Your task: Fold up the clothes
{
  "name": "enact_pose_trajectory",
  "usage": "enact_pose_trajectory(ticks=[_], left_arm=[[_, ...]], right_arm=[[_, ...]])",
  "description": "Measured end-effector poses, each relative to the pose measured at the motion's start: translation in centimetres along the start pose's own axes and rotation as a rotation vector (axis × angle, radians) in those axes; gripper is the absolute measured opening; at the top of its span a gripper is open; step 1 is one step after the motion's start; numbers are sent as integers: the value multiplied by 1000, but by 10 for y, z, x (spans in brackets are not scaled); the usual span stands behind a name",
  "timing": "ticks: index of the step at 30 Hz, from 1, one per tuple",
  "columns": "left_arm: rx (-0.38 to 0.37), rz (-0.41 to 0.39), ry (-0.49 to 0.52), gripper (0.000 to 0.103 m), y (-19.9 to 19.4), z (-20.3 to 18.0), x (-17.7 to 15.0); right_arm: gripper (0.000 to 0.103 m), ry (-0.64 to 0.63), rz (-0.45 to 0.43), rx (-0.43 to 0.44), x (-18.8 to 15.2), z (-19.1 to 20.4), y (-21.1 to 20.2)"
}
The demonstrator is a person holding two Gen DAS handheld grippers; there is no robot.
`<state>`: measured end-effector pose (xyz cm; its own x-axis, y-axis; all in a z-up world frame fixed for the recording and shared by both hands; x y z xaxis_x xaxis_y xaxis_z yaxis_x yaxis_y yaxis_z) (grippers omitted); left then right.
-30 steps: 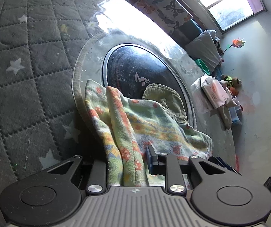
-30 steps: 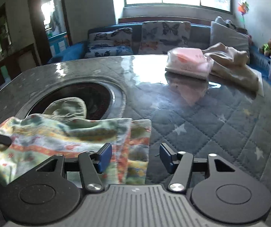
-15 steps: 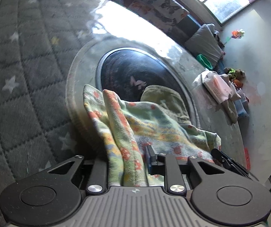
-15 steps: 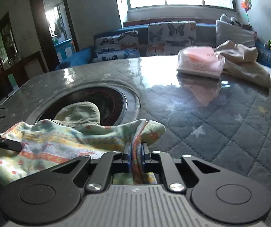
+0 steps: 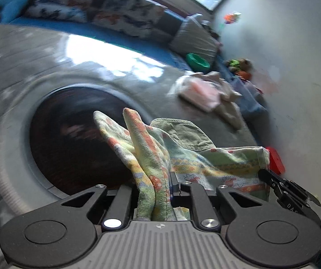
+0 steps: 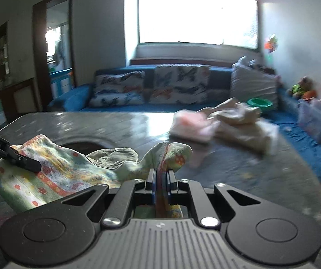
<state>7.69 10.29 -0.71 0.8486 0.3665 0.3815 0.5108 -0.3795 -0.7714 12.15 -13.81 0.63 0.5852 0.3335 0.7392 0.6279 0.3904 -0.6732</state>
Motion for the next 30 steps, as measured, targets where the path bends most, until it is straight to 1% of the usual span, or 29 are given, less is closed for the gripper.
enact_pose_trajectory(ticks=[7, 10, 14, 16, 20, 25, 28, 30], left_arm=[[-57, 20, 134, 13, 31, -71, 18], [-74, 33, 183, 13, 48, -98, 21], [-78, 60, 229, 13, 71, -120, 18], [-75, 73, 248, 13, 83, -127, 15], [-59, 112, 280, 13, 106, -135, 6], [-22, 174, 278, 15, 126, -127, -6], [9, 187, 280, 21, 130, -120, -10], [22, 192, 277, 27, 131, -115, -11]], right_arm=[[8, 46, -39, -140, -2, -57, -36], [8, 68, -37, -180, -7, -79, -43], [8, 97, -22, -222, -21, -104, -47], [8, 106, -9, -241, -28, -113, -45], [8, 143, 20, -249, -44, -129, -38], [8, 170, 67, -240, -67, -138, -27], [8, 183, 90, -246, -78, -140, -22], [8, 204, 105, -242, -84, -145, -18]])
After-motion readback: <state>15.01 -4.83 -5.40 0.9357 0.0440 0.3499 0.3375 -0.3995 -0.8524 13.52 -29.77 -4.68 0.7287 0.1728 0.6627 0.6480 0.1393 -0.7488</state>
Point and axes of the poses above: each gripper's, at about its wrist camera, not at the fingertips, and y roughly the way its jaws point, z to its left, x to its top, the point moved 8 cm from there along y, roughly the way its jaws point, and after that the axes turned 13 degrees about z, right-handed, at the moved point
